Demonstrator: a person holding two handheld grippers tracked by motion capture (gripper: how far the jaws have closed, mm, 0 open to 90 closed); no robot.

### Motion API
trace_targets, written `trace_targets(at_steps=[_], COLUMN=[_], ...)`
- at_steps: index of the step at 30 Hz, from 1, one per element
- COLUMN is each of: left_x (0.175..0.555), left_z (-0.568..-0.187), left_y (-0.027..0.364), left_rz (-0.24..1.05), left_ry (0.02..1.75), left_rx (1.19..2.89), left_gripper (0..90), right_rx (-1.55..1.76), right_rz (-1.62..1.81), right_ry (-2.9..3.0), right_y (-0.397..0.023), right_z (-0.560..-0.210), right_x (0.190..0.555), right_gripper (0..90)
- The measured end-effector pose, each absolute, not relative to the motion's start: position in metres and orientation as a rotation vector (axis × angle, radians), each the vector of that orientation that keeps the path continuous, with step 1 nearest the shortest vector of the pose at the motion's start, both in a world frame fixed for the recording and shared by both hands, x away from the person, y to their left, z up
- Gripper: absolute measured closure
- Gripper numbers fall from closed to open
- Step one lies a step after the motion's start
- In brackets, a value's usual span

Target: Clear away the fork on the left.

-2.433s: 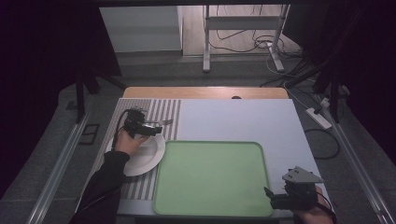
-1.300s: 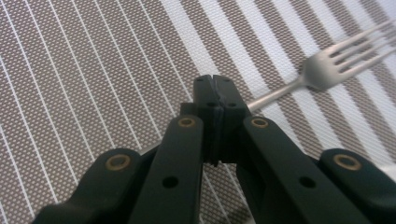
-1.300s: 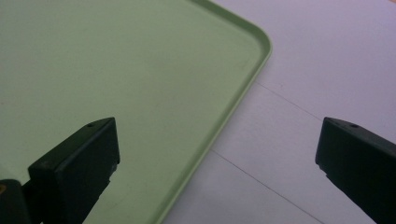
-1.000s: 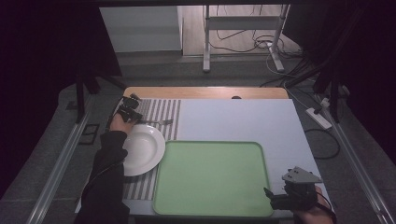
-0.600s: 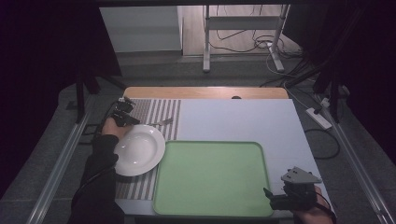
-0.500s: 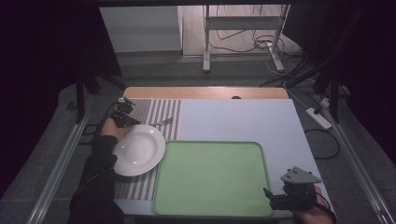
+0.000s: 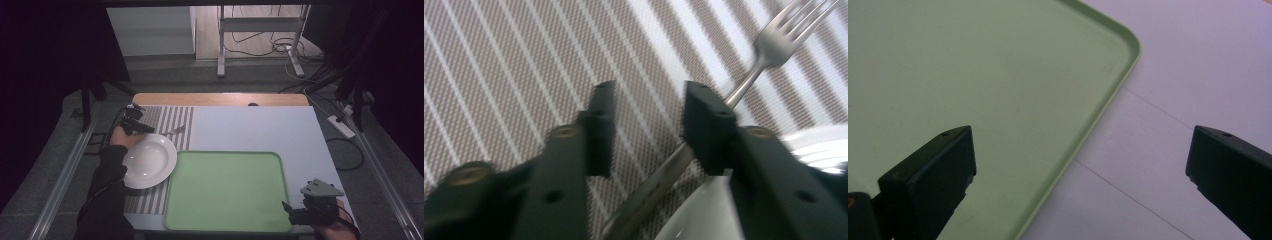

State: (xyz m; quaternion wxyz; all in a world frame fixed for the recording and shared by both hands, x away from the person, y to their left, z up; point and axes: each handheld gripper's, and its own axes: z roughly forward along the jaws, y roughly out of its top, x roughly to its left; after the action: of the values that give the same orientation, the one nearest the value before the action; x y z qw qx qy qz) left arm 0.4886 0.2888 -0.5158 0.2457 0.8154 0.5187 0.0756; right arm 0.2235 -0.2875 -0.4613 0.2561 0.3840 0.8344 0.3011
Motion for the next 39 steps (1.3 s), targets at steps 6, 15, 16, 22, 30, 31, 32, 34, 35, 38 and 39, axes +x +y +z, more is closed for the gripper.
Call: trace_targets(at_steps=[6, 15, 16, 22, 30, 31, 32, 34, 35, 38, 39], left_x=[0.493, 0.502, 0.503, 0.508, 0.506, 0.506, 0.505, 0.504, 0.504, 0.503, 0.502], left_z=[-0.516, -0.526, -0.526, -0.53, -0.522, -0.521, -0.52, -0.519, -0.519, -0.519, -0.518], left_y=[0.273, 0.241, 0.239, 0.234, 0.255, 0.258, 0.261, 0.266, 0.269, 0.276, 0.278], left_rz=[0.226, 0.194, 0.206, 0.218, 0.217, 0.216, 0.216, 0.204, 0.193, 0.171, 0.165], left_ry=[1.354, 1.287, 1.289, 1.312, 1.238, 1.231, 1.227, 1.222, 1.223, 1.237, 1.245], left_rx=[2.226, 2.362, 2.372, 2.423, 2.431, 2.43, 2.43, 2.431, 2.432, 2.424, 2.423], left_gripper=[18.5, 0.0, 0.0, 0.0, 32.2, 44.5, 44.5, 58.3, 58.3, 68.6, 74.5], right_rx=[1.039, 1.038, 1.039, 1.038, 1.04, 1.039, 1.039, 1.039, 1.039, 1.038, 1.038], right_rz=[0.817, 0.815, 0.815, 0.817, 0.815, 0.813, 0.813, 0.812, 0.812, 0.813, 0.812], right_ry=[2.27, 2.272, 2.27, 2.271, 2.271, 2.272, 2.272, 2.272, 2.272, 2.272, 2.272], right_y=[-0.288, -0.287, -0.287, -0.288, -0.288, -0.287, -0.287, -0.287, -0.287, -0.288, -0.288], right_z=[-0.461, -0.461, -0.461, -0.461, -0.461, -0.461, -0.461, -0.461, -0.461, -0.461, -0.461], right_x=[0.223, 0.223, 0.223, 0.223, 0.223, 0.223, 0.223, 0.223, 0.223, 0.223, 0.223], right_gripper=[0.0, 0.0, 0.0, 0.0, 0.0, 0.0, 0.0, 0.0, 0.0, 0.0, 0.0])
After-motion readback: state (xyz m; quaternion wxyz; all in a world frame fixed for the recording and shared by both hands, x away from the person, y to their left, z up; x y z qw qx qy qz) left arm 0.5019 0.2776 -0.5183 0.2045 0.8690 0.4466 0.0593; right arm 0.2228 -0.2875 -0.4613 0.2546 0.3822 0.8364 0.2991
